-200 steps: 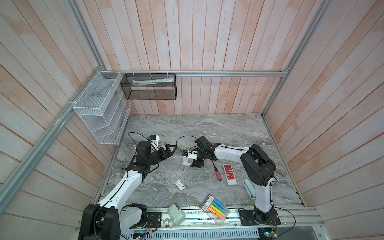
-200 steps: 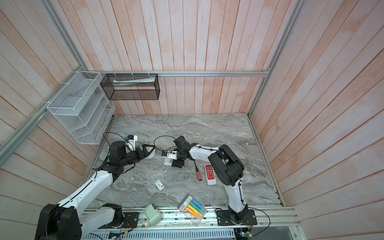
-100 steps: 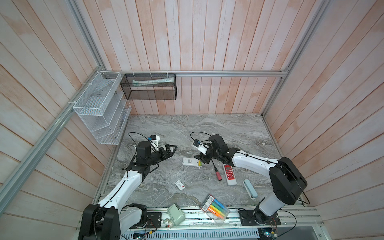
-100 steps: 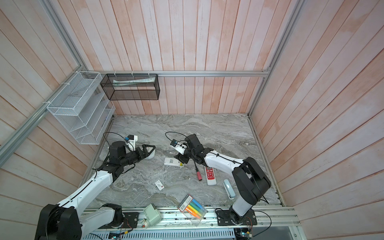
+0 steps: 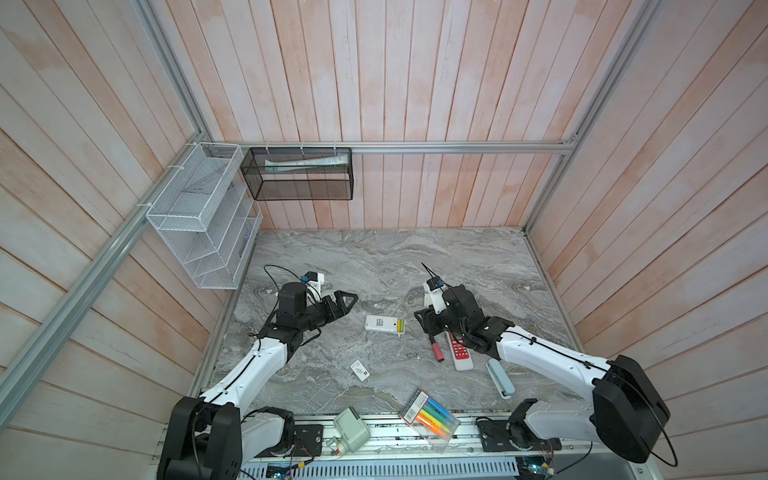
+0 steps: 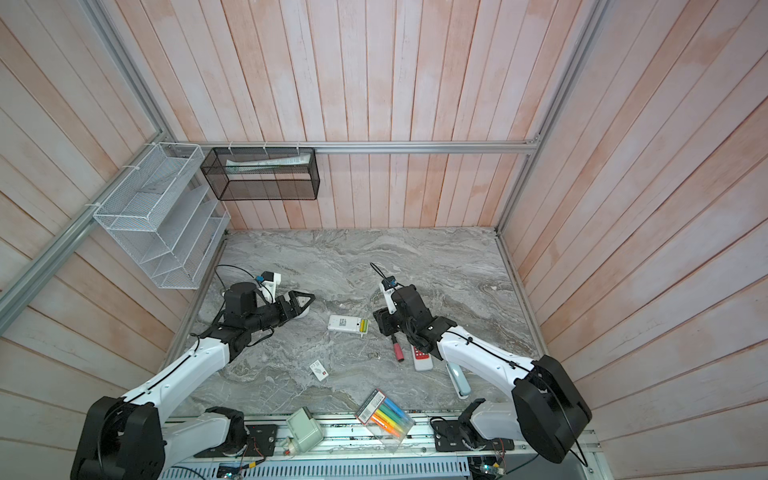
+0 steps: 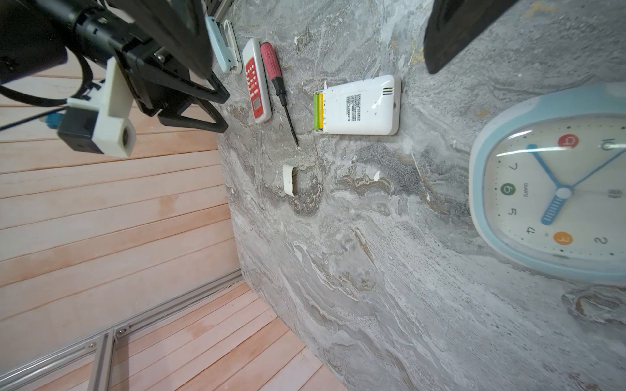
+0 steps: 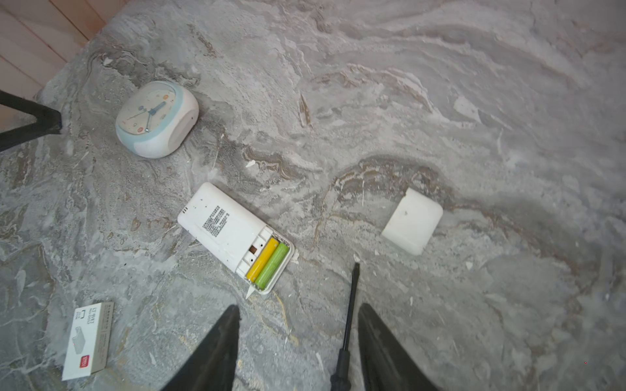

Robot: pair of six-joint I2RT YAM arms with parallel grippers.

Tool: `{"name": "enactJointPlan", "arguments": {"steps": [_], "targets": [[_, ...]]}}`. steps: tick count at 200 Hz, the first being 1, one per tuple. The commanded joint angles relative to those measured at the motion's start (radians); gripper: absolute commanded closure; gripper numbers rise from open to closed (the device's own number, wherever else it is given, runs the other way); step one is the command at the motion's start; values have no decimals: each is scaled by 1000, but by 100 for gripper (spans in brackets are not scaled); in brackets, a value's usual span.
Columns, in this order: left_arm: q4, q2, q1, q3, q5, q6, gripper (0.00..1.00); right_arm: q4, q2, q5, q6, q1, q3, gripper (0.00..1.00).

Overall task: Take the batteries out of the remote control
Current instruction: 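Move the right gripper to the red-handled screwdriver and grasp its handle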

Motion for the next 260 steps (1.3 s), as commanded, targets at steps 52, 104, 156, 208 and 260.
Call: {"name": "enactJointPlan", "arguments": {"steps": [52,104,156,208,260], "targets": [[49,74,-75,40,-20,-22,3,-125,-81,88,246,103,-167,55],[54,110,-104,57,-27,-21,4,-131,-49,163,312,161,-203,60],[61,126,-113,75,-19,-26,4,-106,-40,209,330,164,-222,63],[76,144,-118,84,-9,-33,4,-77,-18,208,335,164,-251,64],[99,168,-127,84,8,-48,4,-37,28,173,312,165,-255,81]]}}
